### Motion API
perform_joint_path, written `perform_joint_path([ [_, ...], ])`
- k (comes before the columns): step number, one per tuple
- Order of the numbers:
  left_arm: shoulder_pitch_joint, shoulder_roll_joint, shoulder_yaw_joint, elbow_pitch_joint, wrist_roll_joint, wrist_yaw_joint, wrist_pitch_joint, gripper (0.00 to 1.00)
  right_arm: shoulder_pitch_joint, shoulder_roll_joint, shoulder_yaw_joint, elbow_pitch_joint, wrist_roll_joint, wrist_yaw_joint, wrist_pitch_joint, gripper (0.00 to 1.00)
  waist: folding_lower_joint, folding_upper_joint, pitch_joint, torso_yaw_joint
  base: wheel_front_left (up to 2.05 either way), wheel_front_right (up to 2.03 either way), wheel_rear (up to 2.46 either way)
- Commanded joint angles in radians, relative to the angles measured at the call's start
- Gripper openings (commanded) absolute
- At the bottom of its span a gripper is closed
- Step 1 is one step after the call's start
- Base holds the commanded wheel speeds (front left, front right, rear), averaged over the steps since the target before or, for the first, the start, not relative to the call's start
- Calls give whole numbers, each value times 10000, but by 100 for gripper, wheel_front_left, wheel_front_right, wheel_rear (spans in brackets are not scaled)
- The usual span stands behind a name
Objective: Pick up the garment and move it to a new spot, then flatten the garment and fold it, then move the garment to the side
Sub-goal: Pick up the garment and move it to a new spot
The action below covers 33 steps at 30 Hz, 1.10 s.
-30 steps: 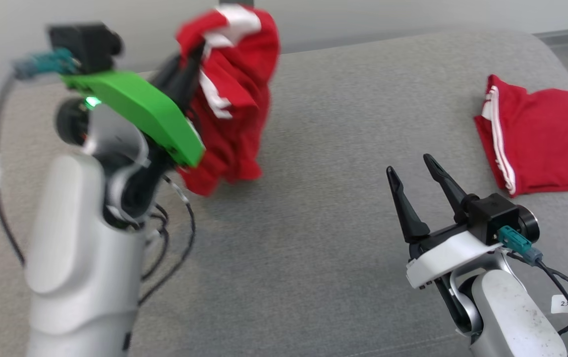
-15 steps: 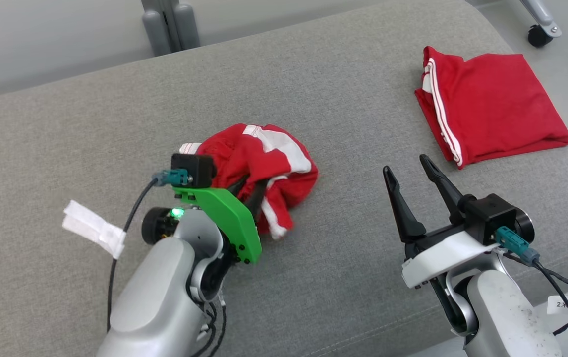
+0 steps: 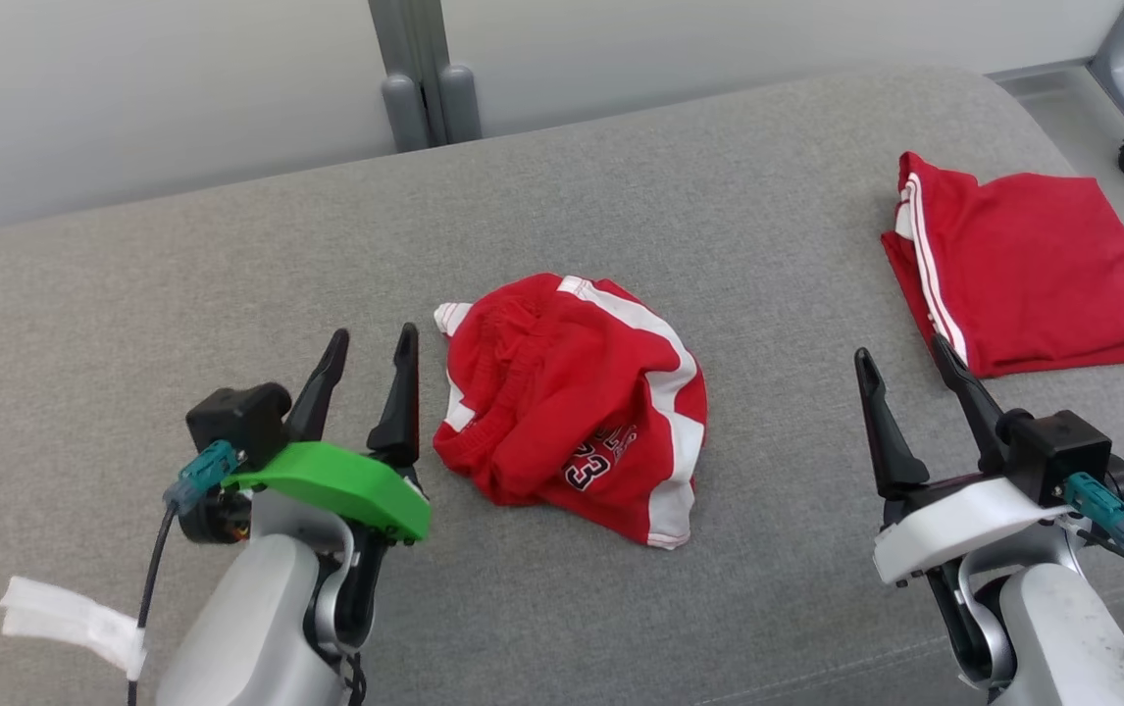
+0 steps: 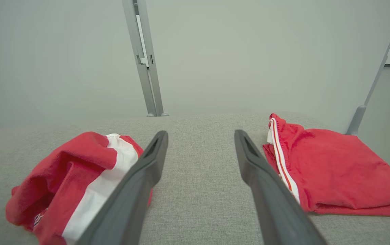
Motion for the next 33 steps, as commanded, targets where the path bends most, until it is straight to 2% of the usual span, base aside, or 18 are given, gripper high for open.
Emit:
perform_joint_path([
  [1, 305, 129, 112, -46, 151, 61, -152, 100, 203, -25, -87, -63, -15, -16, 44, 100, 0, 0, -518, 499, 0, 0, 0],
  [5, 1054, 517, 514, -322, 451, -60, -399, 100, 475, -29, -299, -148, -41, -16, 131, 100, 0, 0, -712, 647, 0, 0, 0],
  [9, 1908, 671, 1447, -1081, 1097, -222, -431, 100, 530, -54, -304, -17, 44, -16, 164, 100, 0, 0, -794, 702, 0, 0, 0],
  [12, 2559, 454, 2205, -1569, 1540, -332, -432, 100, 535, -40, -291, 84, 47, -16, 143, 100, 0, 0, -799, 739, 0, 0, 0],
  [13, 3143, 149, 2947, -1983, 1950, -528, -434, 100, 575, -54, -379, 208, 85, -17, 70, 100, 0, 0, -812, 814, 0, 0, 0],
  [18, 3867, -215, 3755, -2340, 2644, -862, -428, 100, 594, -16, -513, 326, 49, -17, -15, 100, 0, 0, -824, 963, 0, 0, 0],
  [23, 4199, -437, 4151, -2327, 2985, -1096, -431, 100, 529, 23, -496, 354, 18, -17, -28, 100, 0, 0, -850, 1054, 0, 0, 0],
  [33, 4056, -623, 4394, -2219, 3304, -1237, -430, 100, 417, 78, -360, 345, -19, -17, -52, 100, 0, 0, -817, 1083, 0, 0, 0],
])
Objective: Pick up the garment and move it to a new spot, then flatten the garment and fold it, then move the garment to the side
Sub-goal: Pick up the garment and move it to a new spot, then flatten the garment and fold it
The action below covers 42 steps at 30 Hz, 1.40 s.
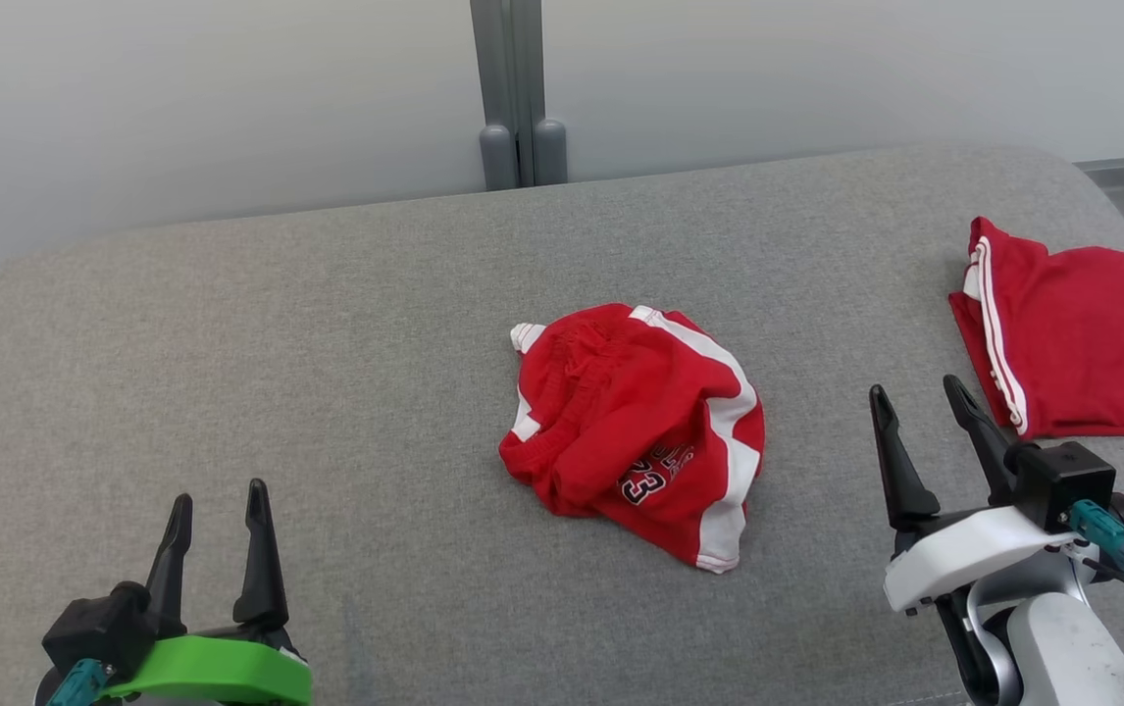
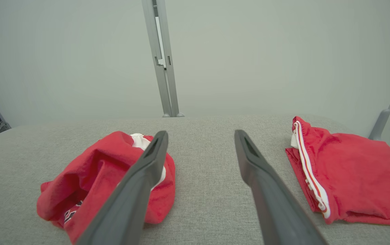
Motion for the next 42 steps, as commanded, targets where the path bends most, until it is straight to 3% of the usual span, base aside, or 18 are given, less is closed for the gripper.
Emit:
perform_joint_path([
  [1, -54, 2, 23, 37, 133, -50, -25, 100, -74, -21, 11, 15, -8, -17, -71, 100, 1, 0, 6, -14, 0, 0, 0],
  [13, -634, -38, -200, 242, 74, -75, -27, 100, -146, 13, 40, 105, -38, -17, -90, 100, 1, 0, 186, -77, 0, 0, 0],
  [17, -1663, 96, -1066, 1041, -241, -76, 122, 100, -304, -41, 124, 62, -57, -17, -69, 100, 1, 0, 387, -168, 0, 0, 0],
  [22, -3437, 260, -2495, 2426, -730, -68, 1253, 100, -503, -6, 358, 167, -59, -17, -55, 100, 1, 0, 554, -560, 0, 0, 0],
  [27, -5276, 193, -3749, 3570, -1807, -70, 3108, 100, -777, 47, 590, 279, -37, -17, -106, 100, 1, 0, 898, -1243, 0, 0, 0],
  [35, -7464, 255, -4330, 5099, -2610, -71, 4810, 100, -1331, 230, 916, 439, -28, -17, -306, 100, 1, 0, 1746, -2497, 0, 0, 0],
  [42, -8368, 196, -4359, 6261, -2888, 53, 5724, 100, -1542, 339, 1057, 694, 58, -17, -510, 100, 1, 0, 2207, -3345, 0, 0, 0],
])
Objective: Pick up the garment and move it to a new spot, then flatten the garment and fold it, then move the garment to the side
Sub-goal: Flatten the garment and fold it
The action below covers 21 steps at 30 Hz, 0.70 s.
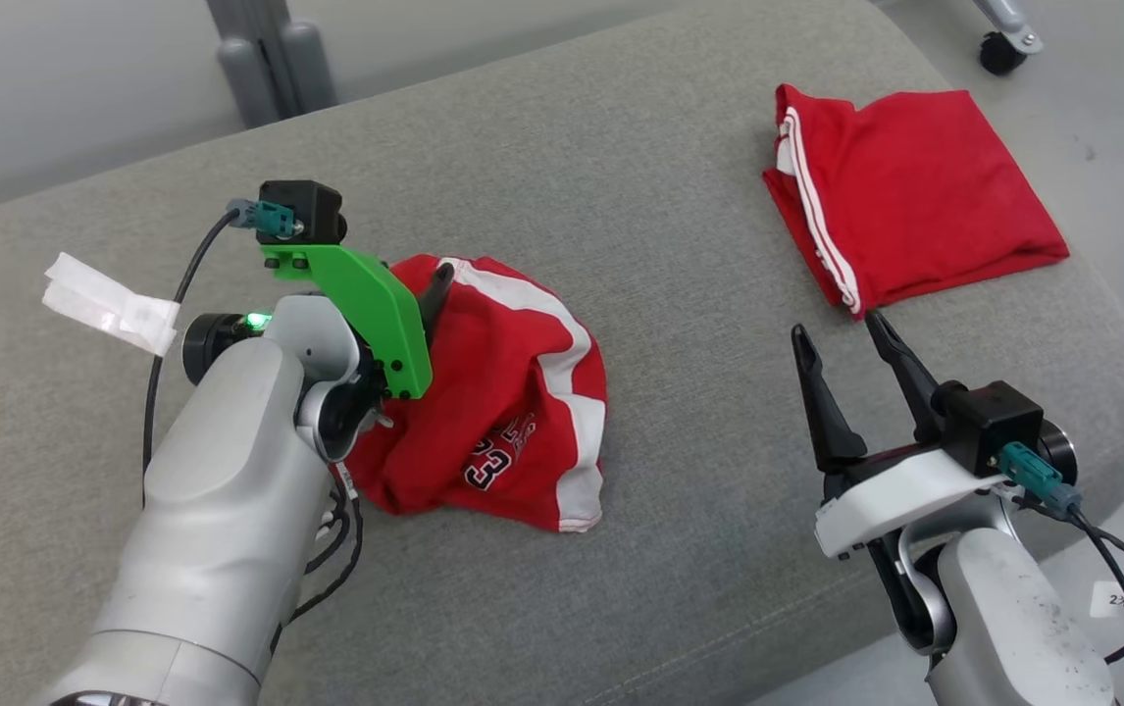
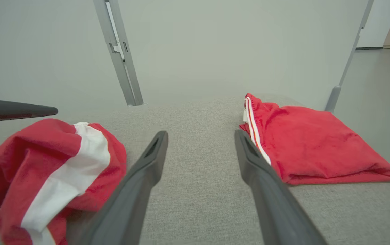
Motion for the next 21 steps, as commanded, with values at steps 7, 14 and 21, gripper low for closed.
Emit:
perform_joint_path([
  [7, -619, -69, 164, 858, -325, 716, 414, 100, -165, 115, 138, 212, 95, -17, -189, 100, 0, -1, 610, -1008, 0, 0, 0],
  [14, -790, -168, -20, 1229, -715, 796, 1322, 100, -183, 134, 153, 351, 90, -17, -237, 100, 0, -1, 513, -1075, 0, 0, 0],
  [21, -744, -201, -131, 897, -1026, 583, 858, 0, -191, 139, 122, 393, 97, -17, -268, 100, 0, -1, 463, -1014, 0, 0, 0],
])
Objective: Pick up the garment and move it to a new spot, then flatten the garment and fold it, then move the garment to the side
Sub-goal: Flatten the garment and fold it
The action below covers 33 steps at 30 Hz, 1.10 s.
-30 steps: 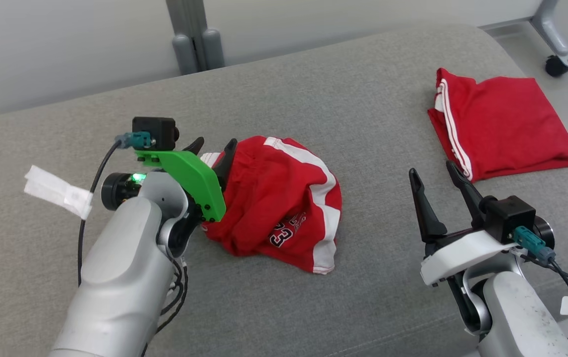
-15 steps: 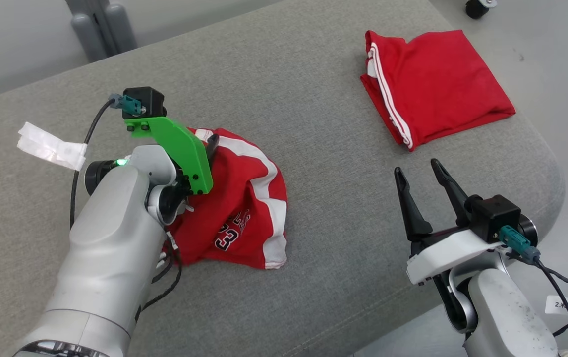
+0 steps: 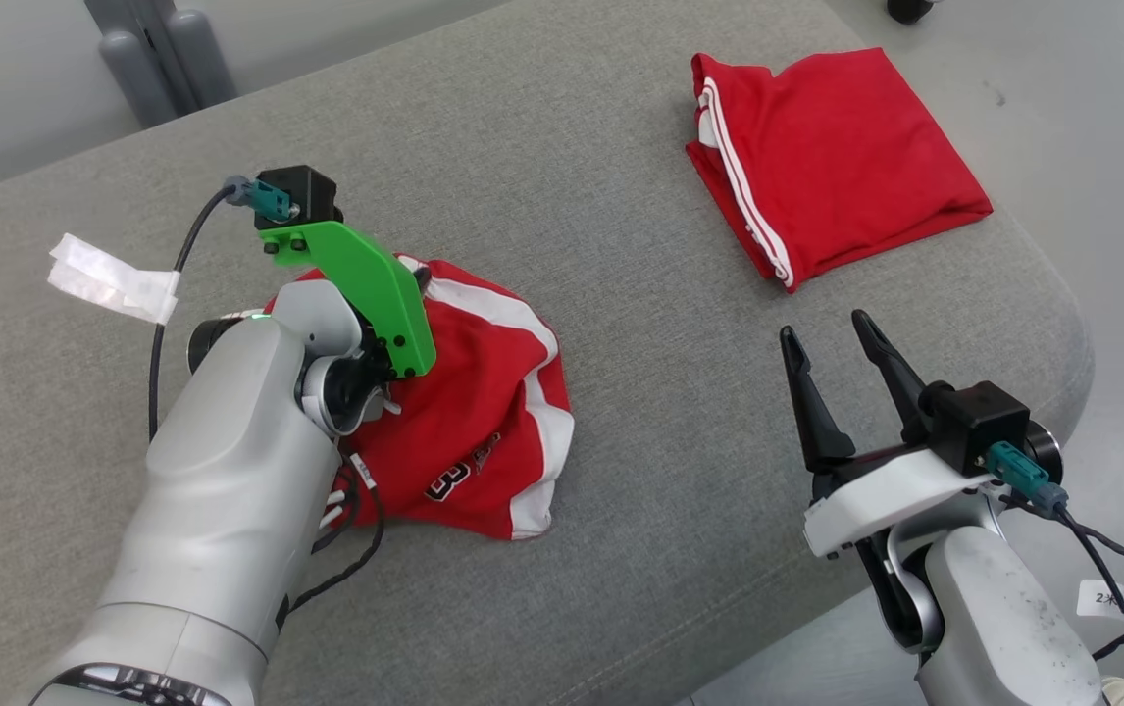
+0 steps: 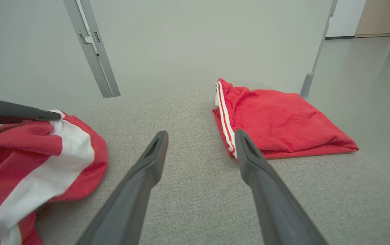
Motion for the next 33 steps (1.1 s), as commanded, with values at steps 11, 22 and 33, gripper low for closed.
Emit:
perform_joint_path([
  [11, -909, 22, -305, -2021, -1066, -246, -3506, 0, -111, -256, -113, -254, -197, -17, -63, 100, 0, -1, -161, 1163, 0, 0, 0],
  [22, -1525, 13, -1511, -3693, -2986, -292, -5164, 0, 110, -405, -49, -361, -230, -17, 95, 100, 0, -1, -681, 2420, 0, 0, 0],
  [33, 1589, 739, -3029, -3325, -3155, -203, -4521, 0, 348, -461, -207, -557, -173, -17, 256, 100, 0, -1, -604, 3694, 0, 0, 0],
])
